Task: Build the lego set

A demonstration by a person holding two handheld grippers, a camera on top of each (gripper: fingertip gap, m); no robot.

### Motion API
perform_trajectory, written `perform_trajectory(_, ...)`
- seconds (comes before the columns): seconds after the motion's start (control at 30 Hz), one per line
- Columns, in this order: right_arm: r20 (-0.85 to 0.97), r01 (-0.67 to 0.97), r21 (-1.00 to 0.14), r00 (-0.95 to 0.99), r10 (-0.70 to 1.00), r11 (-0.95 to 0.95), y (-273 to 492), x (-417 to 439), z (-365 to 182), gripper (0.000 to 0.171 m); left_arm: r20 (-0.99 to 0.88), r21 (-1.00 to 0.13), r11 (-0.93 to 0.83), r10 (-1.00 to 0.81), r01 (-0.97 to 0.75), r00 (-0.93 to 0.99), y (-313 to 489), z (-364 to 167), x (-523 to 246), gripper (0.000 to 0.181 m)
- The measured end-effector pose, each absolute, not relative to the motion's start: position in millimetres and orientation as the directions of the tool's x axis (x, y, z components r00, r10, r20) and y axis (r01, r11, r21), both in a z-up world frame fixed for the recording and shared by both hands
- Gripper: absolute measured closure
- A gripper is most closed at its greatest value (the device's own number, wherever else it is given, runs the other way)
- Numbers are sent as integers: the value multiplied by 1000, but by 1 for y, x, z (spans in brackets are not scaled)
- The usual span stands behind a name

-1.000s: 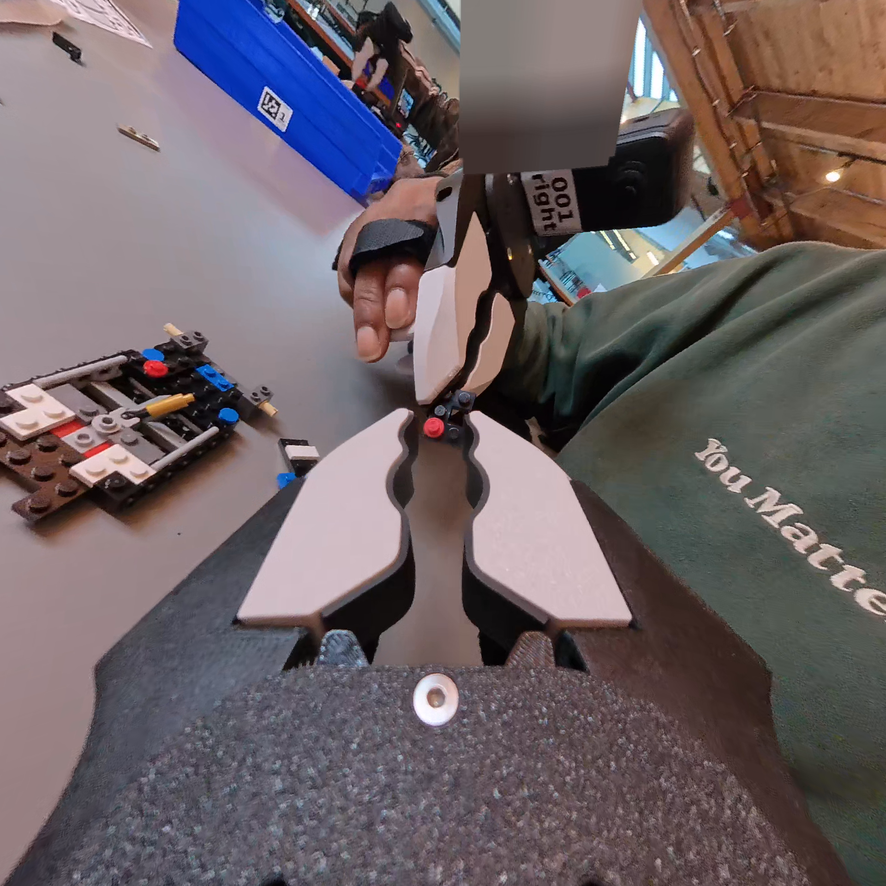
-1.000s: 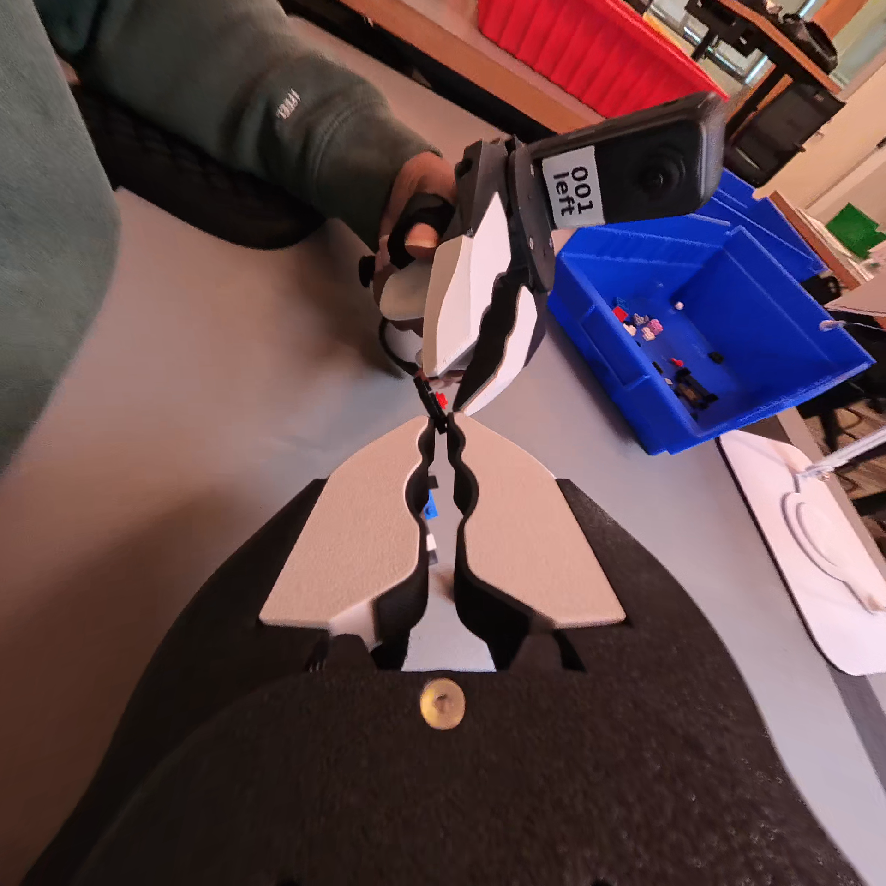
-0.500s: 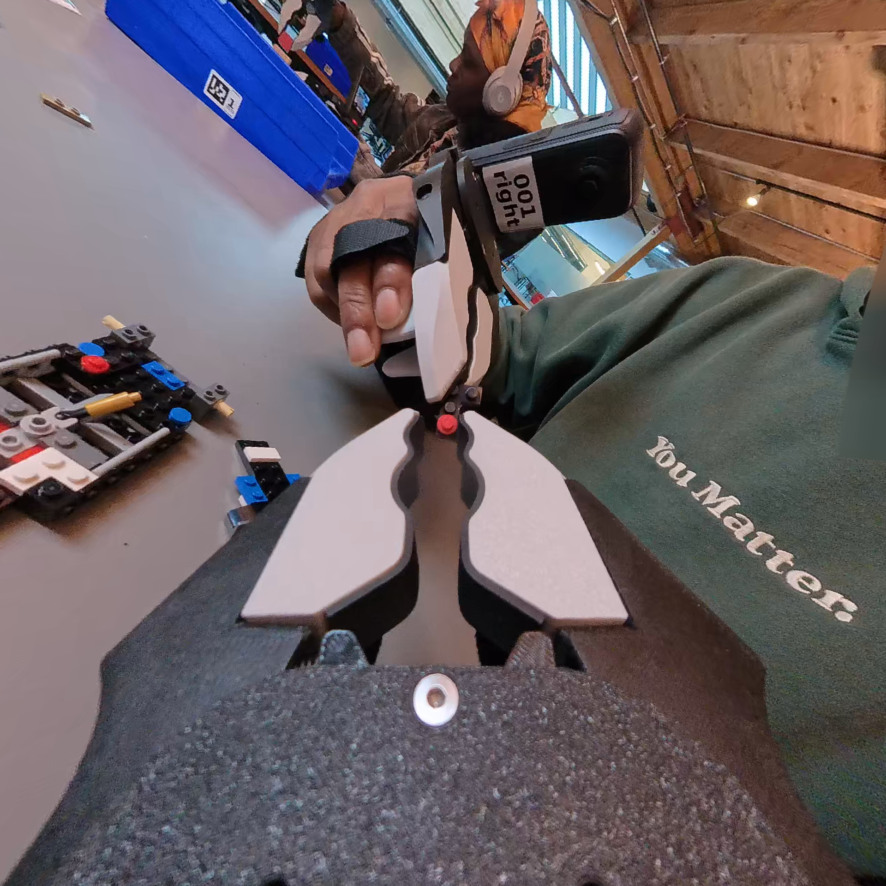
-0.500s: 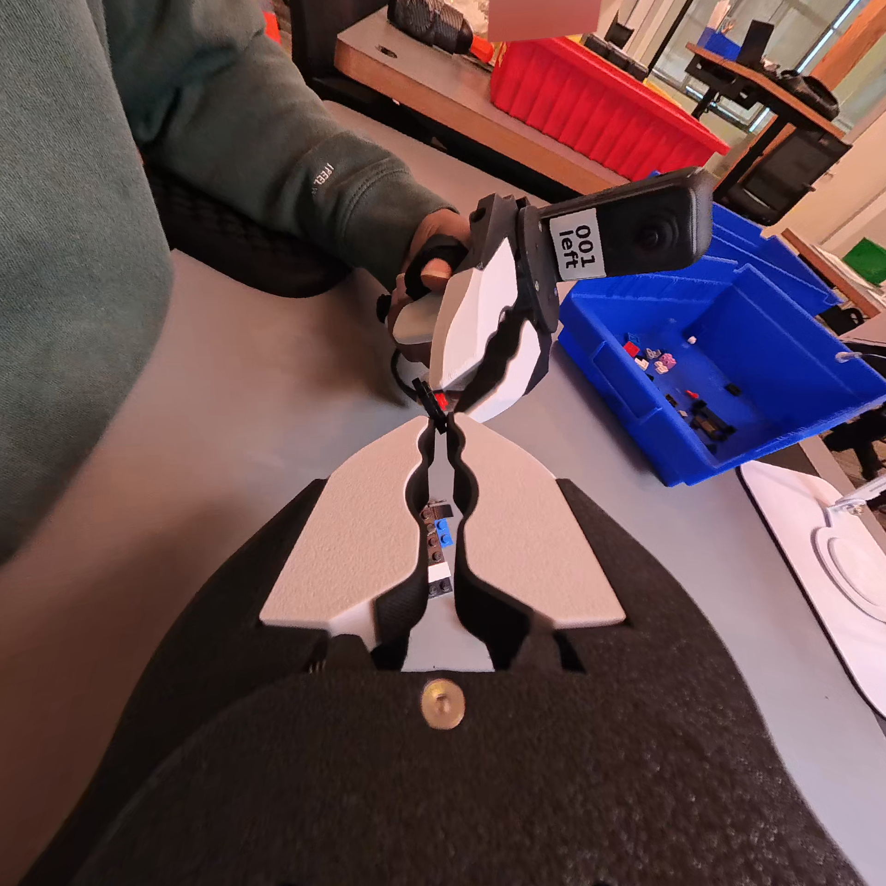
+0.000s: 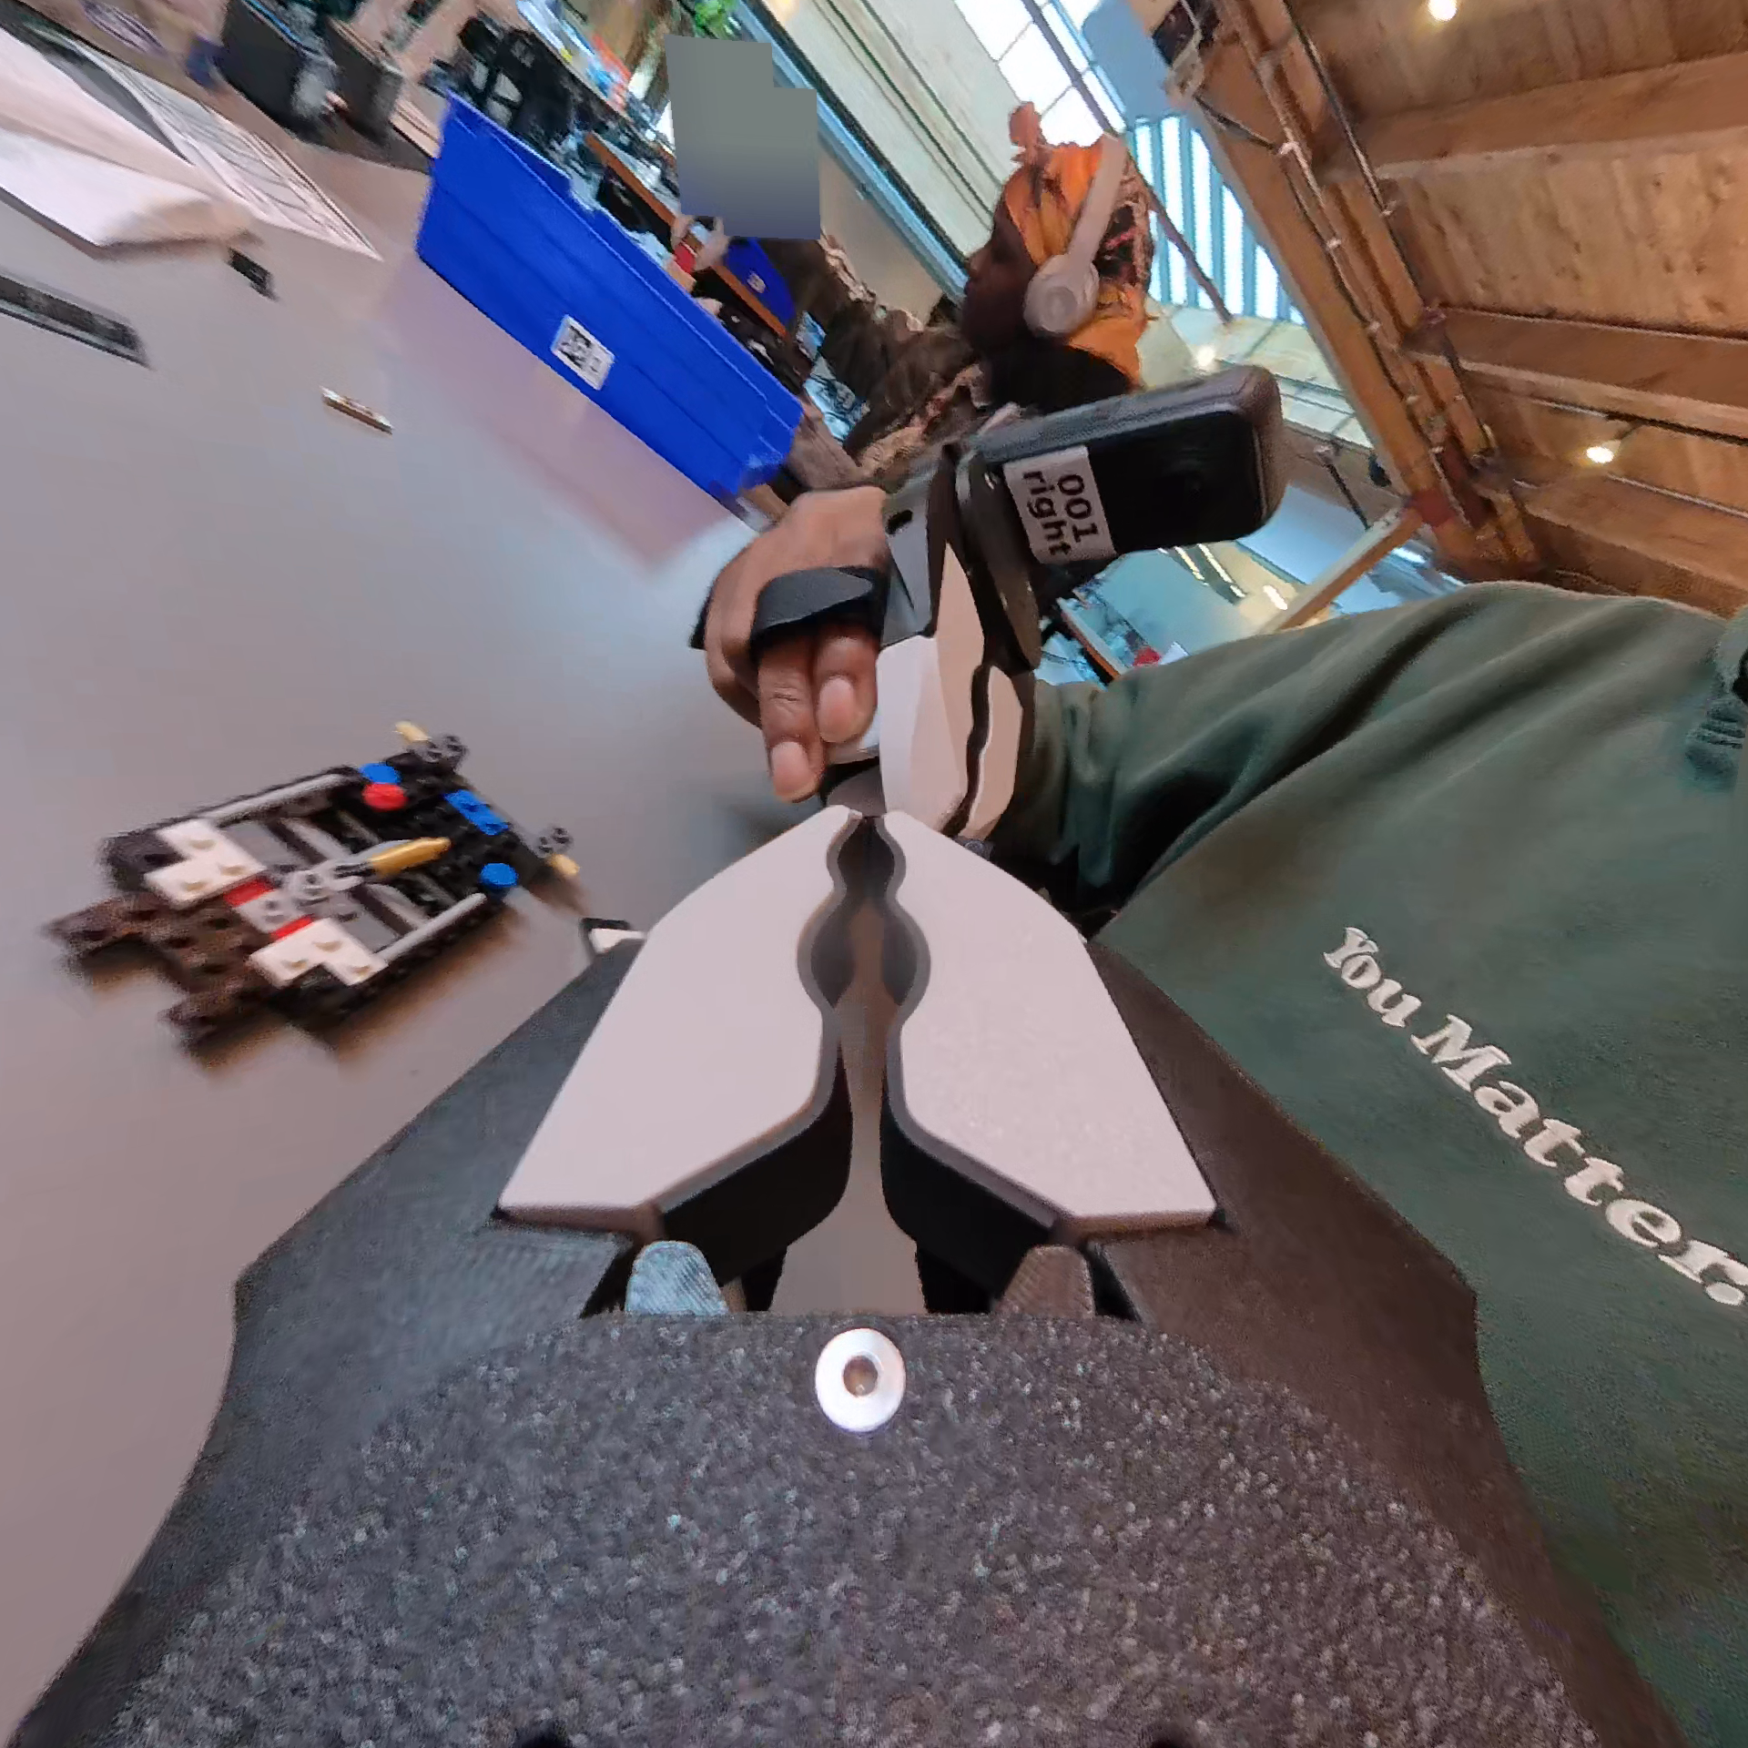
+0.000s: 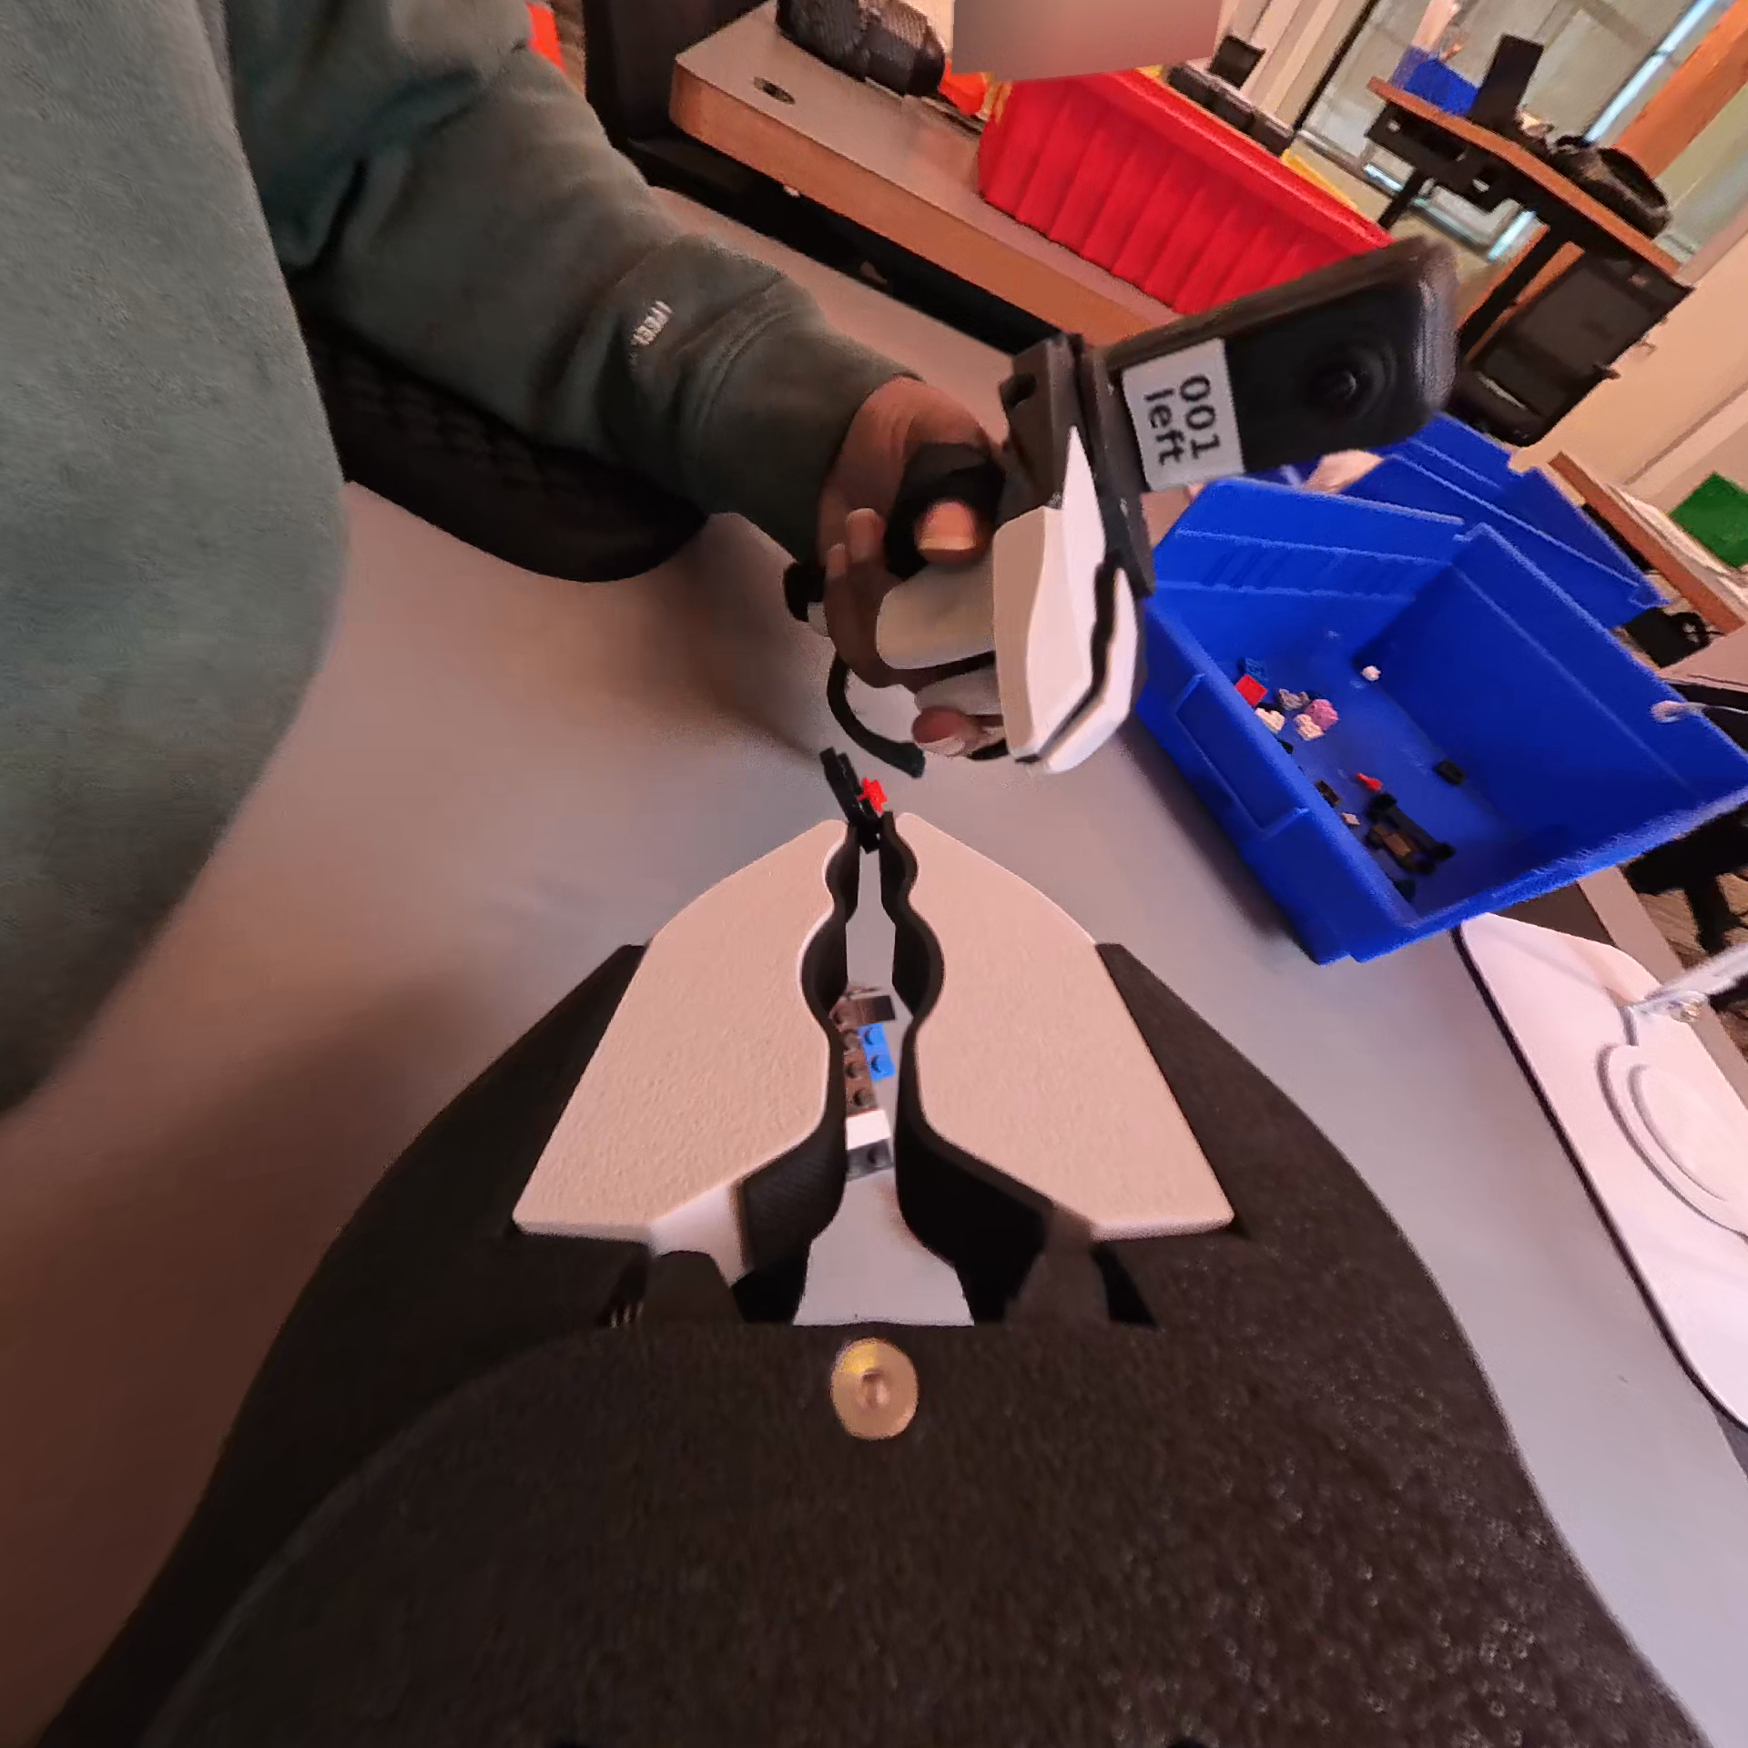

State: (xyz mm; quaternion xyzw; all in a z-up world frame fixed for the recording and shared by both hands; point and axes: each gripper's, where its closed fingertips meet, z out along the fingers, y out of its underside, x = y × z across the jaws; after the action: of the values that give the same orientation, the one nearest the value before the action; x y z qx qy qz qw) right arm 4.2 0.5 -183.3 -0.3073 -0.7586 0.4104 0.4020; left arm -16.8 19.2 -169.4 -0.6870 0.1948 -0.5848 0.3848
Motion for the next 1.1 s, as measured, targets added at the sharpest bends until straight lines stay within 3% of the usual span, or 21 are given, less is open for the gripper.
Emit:
perform_trajectory(0.23, 402, 98, -879, -377, 834, 467, 17, -2, -173, 167, 640, -768, -621, -730, 158, 241, 15, -173, -18, 180)
perform_trajectory(0.27, 405, 95, -878, -375, 834, 469, 17, -3, -172, 167, 648, -761, -630, -730, 156, 218, 13, -172, -15, 170)
perform_trajectory(0.33, 405, 91, -878, -379, 832, 469, 15, -3, -172, 167, 662, -749, -643, -728, 159, 180, 10, -170, -11, 168)
perform_trajectory(0.83, 448, 56, -857, -413, 793, 513, 0, -2, -170, 167, 714, -698, -702, -697, 143, 69, -2, -167, 3, 174)
perform_trajectory(1.1, 469, 98, -824, -435, 769, 558, 1, 1, -175, 167, 656, -754, -651, -738, 91, 158, 0, -169, 5, 174)
